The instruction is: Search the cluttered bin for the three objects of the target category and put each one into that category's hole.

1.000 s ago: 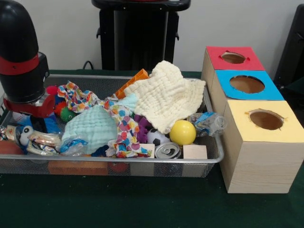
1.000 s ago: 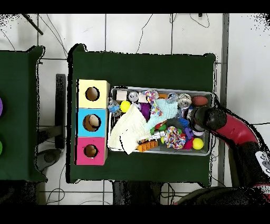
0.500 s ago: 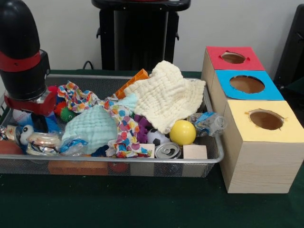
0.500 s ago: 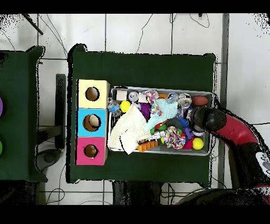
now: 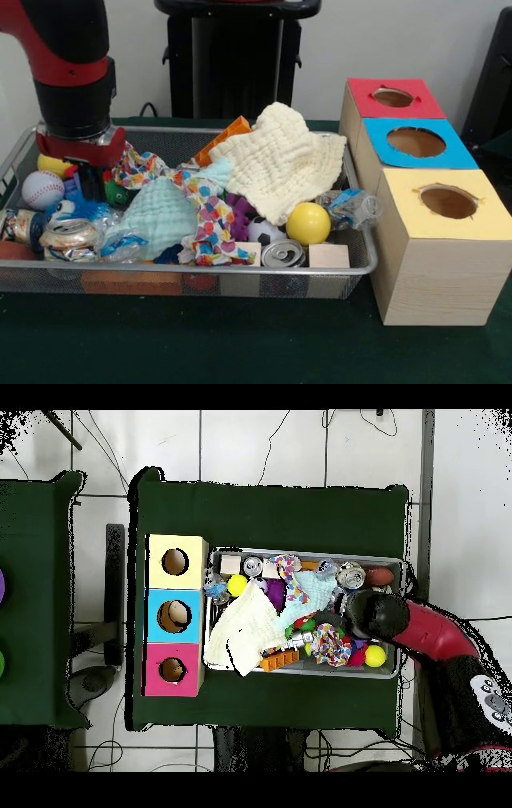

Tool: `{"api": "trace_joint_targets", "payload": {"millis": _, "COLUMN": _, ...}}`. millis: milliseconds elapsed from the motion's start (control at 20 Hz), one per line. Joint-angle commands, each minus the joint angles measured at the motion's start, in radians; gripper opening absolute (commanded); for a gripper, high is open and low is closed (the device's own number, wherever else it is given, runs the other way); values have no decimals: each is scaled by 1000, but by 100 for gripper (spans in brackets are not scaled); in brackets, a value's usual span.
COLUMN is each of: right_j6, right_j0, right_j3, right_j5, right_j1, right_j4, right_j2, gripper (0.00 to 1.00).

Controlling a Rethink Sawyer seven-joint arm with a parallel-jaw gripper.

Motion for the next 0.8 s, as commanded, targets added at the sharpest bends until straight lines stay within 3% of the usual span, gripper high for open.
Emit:
{"api": "trace_joint_targets", "payload": {"millis": 50, "right_j6": 214, "right_j0": 16, "right_j3": 131, "right_j5": -114, "right_j1": 1, "right_j4": 14, "right_j2": -15, "gripper": 0}}
{"api": "trace_joint_targets", "payload": {"millis": 800, "right_j6": 220, "right_j0": 44, "right_j3": 162, "right_j5": -118, "right_j1": -33, "right_j4": 65, "right_j2": -42, "gripper": 0}}
